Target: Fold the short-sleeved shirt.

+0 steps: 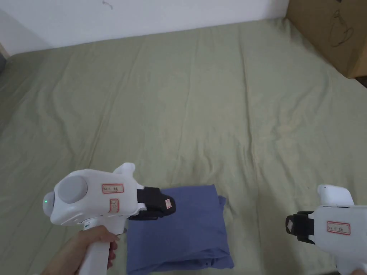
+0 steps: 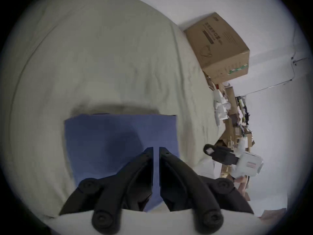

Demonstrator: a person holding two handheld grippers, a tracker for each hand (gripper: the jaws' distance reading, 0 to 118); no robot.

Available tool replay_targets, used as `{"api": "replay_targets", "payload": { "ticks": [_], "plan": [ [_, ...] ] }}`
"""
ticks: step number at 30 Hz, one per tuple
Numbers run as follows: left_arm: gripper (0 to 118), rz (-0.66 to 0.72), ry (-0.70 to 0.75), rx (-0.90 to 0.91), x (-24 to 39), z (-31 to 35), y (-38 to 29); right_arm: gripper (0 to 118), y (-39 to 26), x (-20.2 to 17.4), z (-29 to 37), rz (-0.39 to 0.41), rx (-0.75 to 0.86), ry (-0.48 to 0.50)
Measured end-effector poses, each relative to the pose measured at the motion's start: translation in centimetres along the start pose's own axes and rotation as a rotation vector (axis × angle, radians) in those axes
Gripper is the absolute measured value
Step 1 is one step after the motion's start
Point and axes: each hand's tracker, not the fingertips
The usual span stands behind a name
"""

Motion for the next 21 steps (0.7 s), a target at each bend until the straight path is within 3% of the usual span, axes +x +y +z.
{"api": "replay_targets", "payload": {
  "ticks": [6,10,13,19,21],
  "plan": [
    [1,-0.035,-0.094,-0.121,0.6,-6.2,-2.3,0,-0.3,-0.7,-0.6,0.009,-0.014,0.018],
    [0,-0.059,-0.075,-0.168,2.9,-10.2,-3.5,0,-0.5,-0.6,-0.5,0.0,-0.017,0.017],
    [0,-0.164,-0.048,-0.225,4.7,-12.5,-4.3,0,-0.6,-0.9,0.1,0.005,-0.018,0.009],
    [0,-0.253,-0.022,-0.279,7.8,-13.4,-6.8,0,-0.7,-1.0,1.1,0.004,-0.012,-0.004],
    [0,-0.237,-0.08,-0.251,7.7,-12.3,-6.5,0,-0.6,-1.0,1.5,0.005,-0.004,-0.009]
  ]
}}
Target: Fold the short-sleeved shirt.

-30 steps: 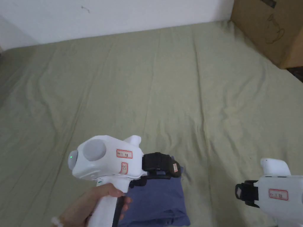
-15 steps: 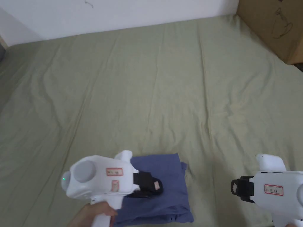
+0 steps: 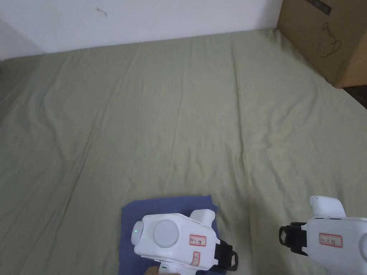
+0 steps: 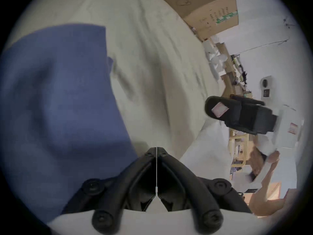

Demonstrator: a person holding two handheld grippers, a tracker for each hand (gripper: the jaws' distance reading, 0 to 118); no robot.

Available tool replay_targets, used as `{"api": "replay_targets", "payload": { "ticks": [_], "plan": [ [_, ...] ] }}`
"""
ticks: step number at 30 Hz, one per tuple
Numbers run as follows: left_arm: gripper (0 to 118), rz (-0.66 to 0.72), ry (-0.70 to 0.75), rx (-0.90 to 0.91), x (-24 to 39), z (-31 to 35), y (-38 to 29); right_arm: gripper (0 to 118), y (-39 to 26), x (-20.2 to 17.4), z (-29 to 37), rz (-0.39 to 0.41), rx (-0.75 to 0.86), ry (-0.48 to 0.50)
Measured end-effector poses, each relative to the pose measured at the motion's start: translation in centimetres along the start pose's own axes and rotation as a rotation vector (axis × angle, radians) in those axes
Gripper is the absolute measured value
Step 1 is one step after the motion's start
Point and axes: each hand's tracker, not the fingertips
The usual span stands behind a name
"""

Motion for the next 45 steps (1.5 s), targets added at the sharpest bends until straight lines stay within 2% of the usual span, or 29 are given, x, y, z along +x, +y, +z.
{"api": "replay_targets", "payload": {
  "ticks": [4,8,11,14,16,19,21,23,24,26,28,30,31,32,33,34,37,45],
  "plan": [
    [0,0.031,-0.051,0.146,-0.4,5.4,0.0,0,0.7,-0.9,0.5,0.017,0.007,0.014],
    [0,0.115,-0.099,0.332,-3.6,12.2,-0.9,0,1.7,-3.6,0.8,0.107,0.024,0.079],
    [0,0.206,-0.093,0.448,-6.2,17.1,-3.4,0,2.5,-6.7,0.0,0.168,0.009,0.164],
    [0,0.335,-0.016,0.524,-9.5,19.7,-6.7,0,2.6,-11.0,-1.7,0.282,-0.031,0.218],
    [0,0.405,-0.028,0.542,-11.7,20.6,-9.0,0,2.5,-13.4,-3.9,0.348,-0.076,0.238],
    [0,0.46,-0.041,0.559,-13.3,21.0,-11.5,0,2.0,-16.0,-7.0,0.362,-0.177,0.297],
    [0,0.467,-0.041,0.556,-13.7,21.0,-12.7,0,1.5,-16.9,-8.9,0.397,-0.23,0.281],
    [0,0.491,-0.049,0.556,-14.2,20.7,-13.3,0,0.9,-17.0,-11.0,0.467,-0.249,0.177],
    [0,0.504,-0.066,0.552,-14.3,20.5,-13.5,0,0.9,-16.8,-11.6,0.447,-0.257,0.162],
    [0,0.497,-0.088,0.54,-16.0,20.1,-13.3,0,1.4,-16.3,-11.4,0.362,-0.261,0.21],
    [1,0.47,-0.108,0.516,-16.1,19.5,-12.8,0,1.6,-16.1,-11.0,0.382,-0.25,0.216],
    [22,0.468,-0.114,0.511,-16.4,19.1,-12.1,0,1.7,-16.2,-11.1,0.432,-0.248,0.197],
    [44,0.475,-0.126,0.503,-16.6,18.8,-11.5,0,1.5,-16.3,-11.0,0.434,-0.248,0.197],
    [84,0.483,-0.137,0.496,-16.8,18.5,-11.0,0,1.5,-16.3,-11.0,0.431,-0.249,0.202],
    [107,0.494,-0.156,0.495,-17.0,18.0,-10.7,0,1.6,-16.3,-11.1,0.428,-0.25,0.2],
    [118,0.499,-0.173,0.492,-17.2,17.6,-10.1,0,1.6,-16.3,-11.2,0.419,-0.251,0.201],
    [118,0.503,-0.238,0.515,-17.5,16.8,-9.3,0,1.6,-16.0,-11.1,0.4,-0.252,0.21],
    [118,0.469,-0.407,0.438,-18.2,12.7,-6.0,0,1.5,-15.7,-11.2,0.353,-0.258,0.229]
  ]
}}
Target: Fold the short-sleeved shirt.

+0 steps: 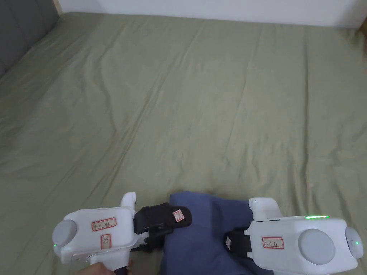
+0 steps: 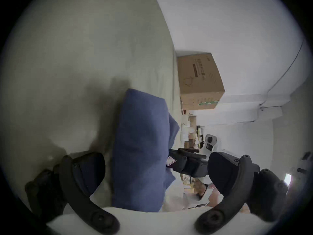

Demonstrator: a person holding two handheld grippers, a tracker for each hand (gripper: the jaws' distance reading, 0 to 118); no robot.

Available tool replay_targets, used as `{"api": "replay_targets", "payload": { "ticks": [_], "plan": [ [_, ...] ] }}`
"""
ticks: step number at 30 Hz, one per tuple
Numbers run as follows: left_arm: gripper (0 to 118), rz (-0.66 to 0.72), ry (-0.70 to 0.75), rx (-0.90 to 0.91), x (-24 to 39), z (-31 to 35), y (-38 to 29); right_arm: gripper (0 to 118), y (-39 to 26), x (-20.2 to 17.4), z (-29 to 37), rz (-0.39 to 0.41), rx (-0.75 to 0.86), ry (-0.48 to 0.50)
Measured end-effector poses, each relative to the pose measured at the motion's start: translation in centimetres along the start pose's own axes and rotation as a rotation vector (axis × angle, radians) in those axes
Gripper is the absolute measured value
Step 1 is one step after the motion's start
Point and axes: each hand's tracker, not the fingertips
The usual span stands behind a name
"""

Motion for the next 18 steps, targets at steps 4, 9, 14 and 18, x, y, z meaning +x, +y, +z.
{"api": "replay_targets", "payload": {
  "ticks": [4,9,14,18],
  "plan": [
    [31,-0.045,0.076,-0.083,-0.5,-2.5,0.3,0,0.0,0.1,0.1,-0.009,-0.003,0.005],
    [31,-0.044,0.089,-0.098,-1.4,-1.8,0.7,0,-0.3,0.6,0.6,-0.065,0.0,0.051],
    [31,-0.132,0.165,-0.106,0.7,-0.2,1.3,0,-0.4,0.0,1.8,-0.052,0.014,0.017],
    [31,-0.226,0.287,-0.083,2.8,4.3,2.9,0,-0.5,-0.2,3.0,-0.072,0.048,0.054]
  ]
}}
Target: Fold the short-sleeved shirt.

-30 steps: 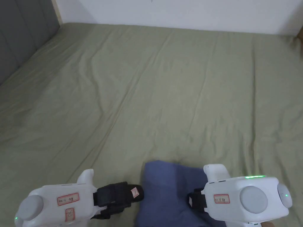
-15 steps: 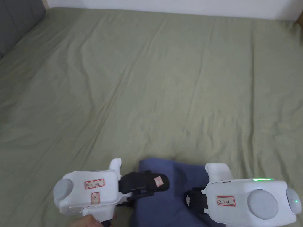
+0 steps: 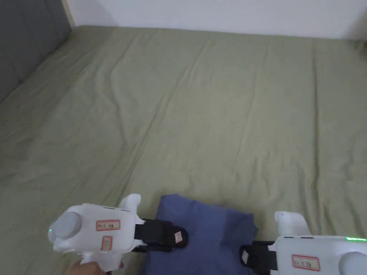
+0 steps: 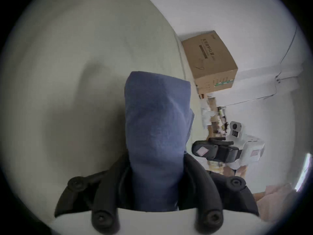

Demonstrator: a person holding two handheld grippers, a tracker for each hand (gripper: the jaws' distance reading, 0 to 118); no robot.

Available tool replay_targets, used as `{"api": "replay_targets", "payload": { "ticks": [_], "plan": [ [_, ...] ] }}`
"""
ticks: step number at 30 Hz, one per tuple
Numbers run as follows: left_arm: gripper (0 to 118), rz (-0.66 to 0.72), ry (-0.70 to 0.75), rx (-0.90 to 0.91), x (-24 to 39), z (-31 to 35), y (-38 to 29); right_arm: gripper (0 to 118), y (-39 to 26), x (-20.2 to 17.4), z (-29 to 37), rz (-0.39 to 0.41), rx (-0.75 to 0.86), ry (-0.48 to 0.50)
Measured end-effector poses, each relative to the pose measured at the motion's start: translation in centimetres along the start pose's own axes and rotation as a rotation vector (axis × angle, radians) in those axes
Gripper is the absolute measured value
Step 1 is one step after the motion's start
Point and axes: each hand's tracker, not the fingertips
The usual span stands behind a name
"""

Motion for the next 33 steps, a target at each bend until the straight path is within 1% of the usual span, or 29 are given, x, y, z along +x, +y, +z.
{"api": "replay_targets", "payload": {
  "ticks": [3,5,11,14,15,16,17,18,19,21,22,26,28,29,30,31,32,33],
  "plan": [
    [31,-0.016,0.163,0.015,-2.2,5.2,1.7,0,0.0,-0.1,0.2,-0.018,0.012,0.004],
    [31,-0.024,0.293,-0.008,-3.9,8.7,3.2,0,0.1,0.0,0.1,-0.033,0.012,-0.002],
    [31,-0.062,0.786,-0.053,-7.5,17.4,8.1,0,0.3,-0.7,-0.5,-0.066,0.011,0.009],
    [32,-0.151,1.036,-0.119,-9.0,20.0,10.2,0,0.3,-1.2,-1.1,-0.069,0.002,-0.011],
    [39,-0.173,1.127,-0.145,-9.7,20.6,10.8,0,0.3,-1.3,-1.2,-0.074,-0.002,-0.01],
    [52,-0.203,1.211,-0.166,-10.2,21.1,11.2,0,0.4,-1.7,-1.3,-0.077,-0.005,-0.005],
    [75,-0.242,1.296,-0.176,-10.7,21.4,11.5,0,0.4,-1.9,-1.3,-0.078,-0.006,-0.002],
    [89,-0.263,1.377,-0.185,-10.1,21.7,11.2,0,0.5,-2.0,-1.3,-0.074,-0.007,0.0],
    [89,-0.265,1.435,-0.178,-10.1,21.8,11.3,0,0.6,-2.2,-1.4,-0.07,-0.01,-0.003],
    [96,-0.272,1.457,-0.124,-9.7,22.5,11.2,0,0.7,-2.2,-1.5,-0.067,-0.013,-0.013],
    [101,-0.237,1.43,-0.077,-9.1,23.1,11.0,0,0.7,-2.2,-1.5,-0.069,-0.015,-0.015],
    [102,-0.105,1.322,0.06,-7.2,24.5,10.7,0,0.6,-2.1,-1.0,-0.085,-0.007,0.013],
    [101,-0.082,1.214,0.111,-5.7,24.5,10.0,0,0.5,-2.1,-0.7,-0.073,-0.002,0.017],
    [96,-0.06,1.149,0.139,-4.9,24.4,9.5,0,0.4,-2.0,-0.6,-0.073,0.0,0.015],
    [80,-0.035,1.064,0.161,-4.9,24.4,9.6,0,0.3,-1.9,-0.5,-0.074,0.002,0.017],
    [50,-0.015,0.975,0.184,-4.1,24.1,9.0,0,0.1,-1.7,-0.4,-0.08,0.005,0.023],
    [3,0.0,0.892,0.205,-3.4,23.5,8.3,0,0.0,-1.5,-0.2,-0.087,0.011,0.032],
    [0,0.0,0.841,0.22,-2.8,22.7,7.7,0,-0.2,-1.3,0.0,-0.09,0.016,0.041]
  ]
}}
